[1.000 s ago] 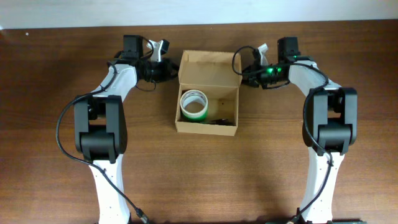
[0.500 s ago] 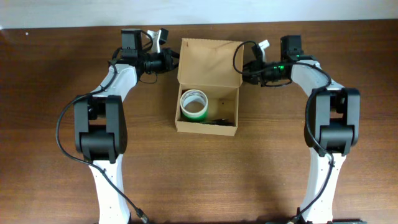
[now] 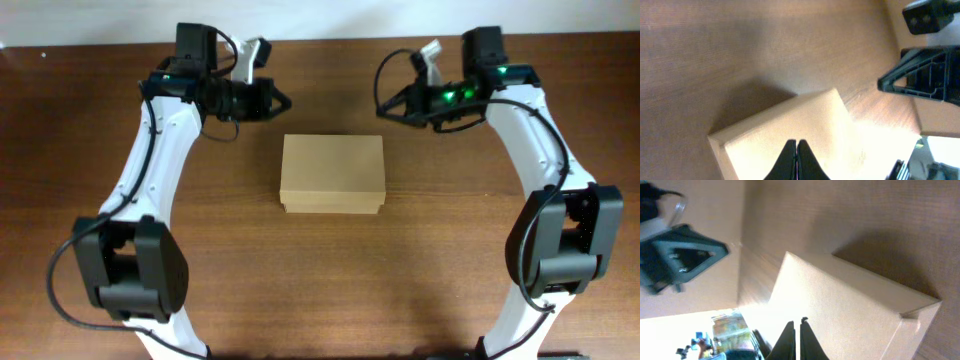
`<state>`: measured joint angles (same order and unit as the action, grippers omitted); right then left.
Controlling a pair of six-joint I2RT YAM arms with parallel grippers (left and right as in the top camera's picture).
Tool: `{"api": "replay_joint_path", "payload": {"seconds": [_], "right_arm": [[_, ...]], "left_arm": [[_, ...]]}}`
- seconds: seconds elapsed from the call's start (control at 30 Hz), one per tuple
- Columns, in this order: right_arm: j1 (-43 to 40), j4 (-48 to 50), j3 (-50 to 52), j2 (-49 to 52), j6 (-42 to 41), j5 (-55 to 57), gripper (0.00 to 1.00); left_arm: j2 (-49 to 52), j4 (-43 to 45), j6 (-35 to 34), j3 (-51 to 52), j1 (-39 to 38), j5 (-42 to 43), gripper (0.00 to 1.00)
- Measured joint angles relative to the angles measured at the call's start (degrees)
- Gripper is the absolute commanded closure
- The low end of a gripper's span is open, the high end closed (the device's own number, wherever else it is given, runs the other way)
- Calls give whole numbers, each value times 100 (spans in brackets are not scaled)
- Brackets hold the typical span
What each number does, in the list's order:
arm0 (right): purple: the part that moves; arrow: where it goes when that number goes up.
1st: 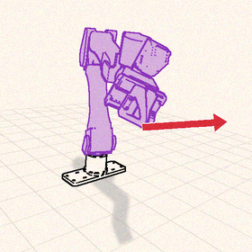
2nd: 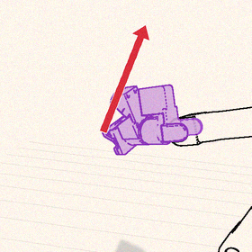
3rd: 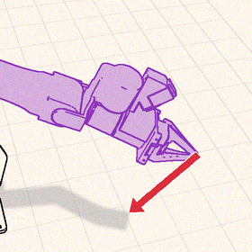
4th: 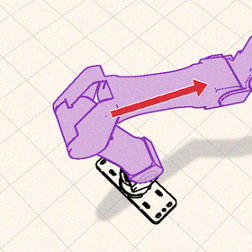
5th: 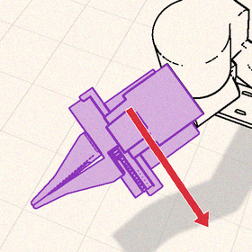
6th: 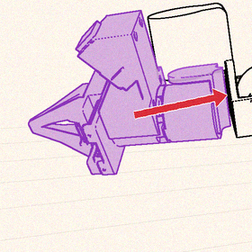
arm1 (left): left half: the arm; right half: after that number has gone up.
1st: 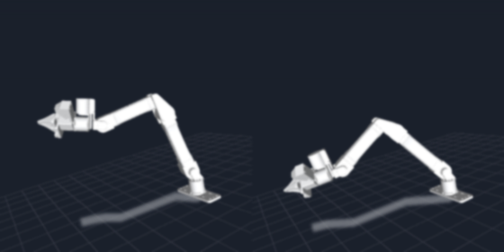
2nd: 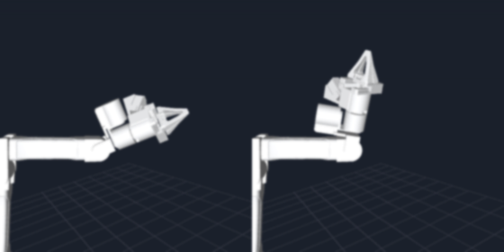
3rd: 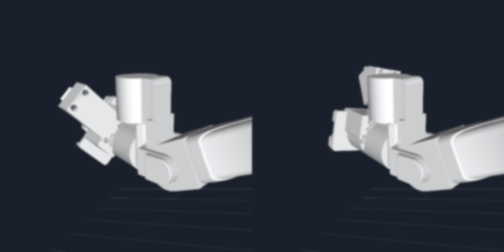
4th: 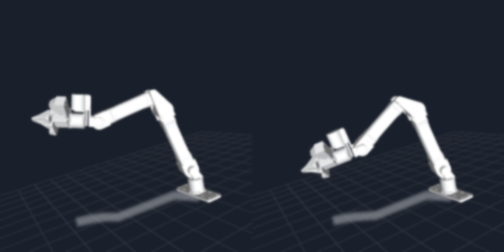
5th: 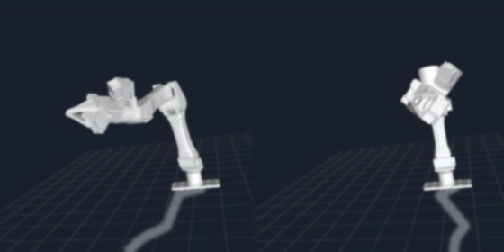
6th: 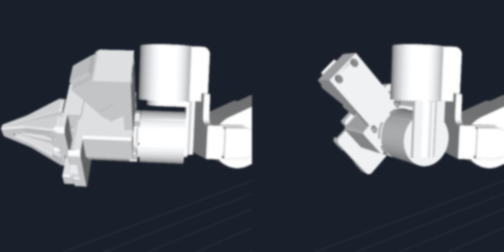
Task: Pack container
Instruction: 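Push the box lid closed with both grippers from either side, then press down on the closed lid with both grippers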
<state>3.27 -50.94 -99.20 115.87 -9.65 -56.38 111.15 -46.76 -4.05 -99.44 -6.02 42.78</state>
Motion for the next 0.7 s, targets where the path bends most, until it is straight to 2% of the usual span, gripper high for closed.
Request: {"api": "replay_joint_path", "payload": {"seconds": [0.17, 0.27, 0.37, 0.53, 0.7], "right_arm": [[629, -1106, 11, -686, 321, 1462, 96], [1115, -1637, 9, -1373, 212, 2496, 96], [1419, -2022, -9, -1650, 120, 3101, 96], [1716, -2006, 264, -1606, 61, 3652, 96], [1816, -1499, 925, -1572, 52, 3816, 96]], "left_arm": [[-461, -1252, 223, 2, -334, -1119, 98], [-691, -1777, 278, 2, -669, -2039, 98], [-793, -2033, 284, 2, -975, -2621, 98], [-802, -1928, 302, 186, -1198, -3034, 98], [-809, -1578, 299, 824, -1204, -3126, 98]]}}
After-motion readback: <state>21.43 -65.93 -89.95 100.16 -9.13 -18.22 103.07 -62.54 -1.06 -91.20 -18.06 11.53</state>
